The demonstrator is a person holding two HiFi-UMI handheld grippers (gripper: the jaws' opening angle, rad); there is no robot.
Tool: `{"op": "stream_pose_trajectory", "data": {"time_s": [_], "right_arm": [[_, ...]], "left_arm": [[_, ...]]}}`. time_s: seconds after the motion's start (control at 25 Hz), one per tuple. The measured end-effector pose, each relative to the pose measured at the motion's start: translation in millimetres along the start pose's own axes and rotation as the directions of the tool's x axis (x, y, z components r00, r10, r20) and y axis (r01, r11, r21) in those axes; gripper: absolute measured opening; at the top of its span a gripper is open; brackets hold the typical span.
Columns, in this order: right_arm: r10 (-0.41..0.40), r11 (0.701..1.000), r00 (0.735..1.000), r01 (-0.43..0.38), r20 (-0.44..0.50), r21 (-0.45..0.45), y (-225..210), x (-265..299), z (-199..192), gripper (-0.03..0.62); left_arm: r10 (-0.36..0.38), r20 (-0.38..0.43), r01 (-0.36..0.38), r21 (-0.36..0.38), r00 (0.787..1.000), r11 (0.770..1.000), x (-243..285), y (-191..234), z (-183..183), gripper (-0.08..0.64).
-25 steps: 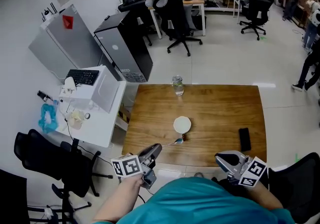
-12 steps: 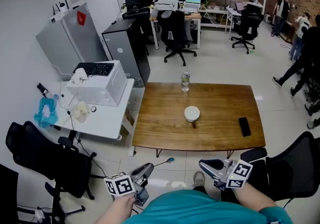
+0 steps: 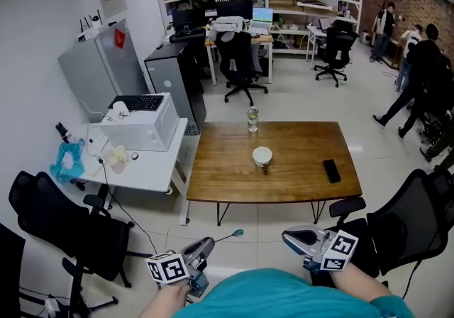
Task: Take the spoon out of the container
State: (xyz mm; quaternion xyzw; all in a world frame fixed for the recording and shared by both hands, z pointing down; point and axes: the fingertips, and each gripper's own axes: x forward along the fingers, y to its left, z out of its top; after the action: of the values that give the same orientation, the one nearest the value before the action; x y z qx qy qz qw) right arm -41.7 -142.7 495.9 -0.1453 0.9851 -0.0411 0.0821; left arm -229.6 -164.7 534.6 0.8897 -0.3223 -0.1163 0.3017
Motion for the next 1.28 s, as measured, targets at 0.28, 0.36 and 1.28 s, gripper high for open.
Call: {"op": "stream_pose_trajectory", "data": {"time_s": [0.28,0.36,1.28], "right_arm": [[0.017,0.999,1.000,-0.017,0.020,-0.036,81,-141,4,0.002],[0.027,0.998,1.000,-0.027,0.005,-0.055,99,-179,2,0.002],[-0.069,0.995,0.996,0.065,0.056,0.070,223,-139,-33,0.000]], "left_arm": [[0.022,-0.022,-0.021,0.009,1.000,1.000,18,-119,-103,0.049],[0.038,-0.024,-0.038,-0.008,0.999,0.999,25,-148,-130,0.049],[-0.037,-0.012,0.037,0.055,0.999,0.998,-116,-215,-141,0.049]]}}
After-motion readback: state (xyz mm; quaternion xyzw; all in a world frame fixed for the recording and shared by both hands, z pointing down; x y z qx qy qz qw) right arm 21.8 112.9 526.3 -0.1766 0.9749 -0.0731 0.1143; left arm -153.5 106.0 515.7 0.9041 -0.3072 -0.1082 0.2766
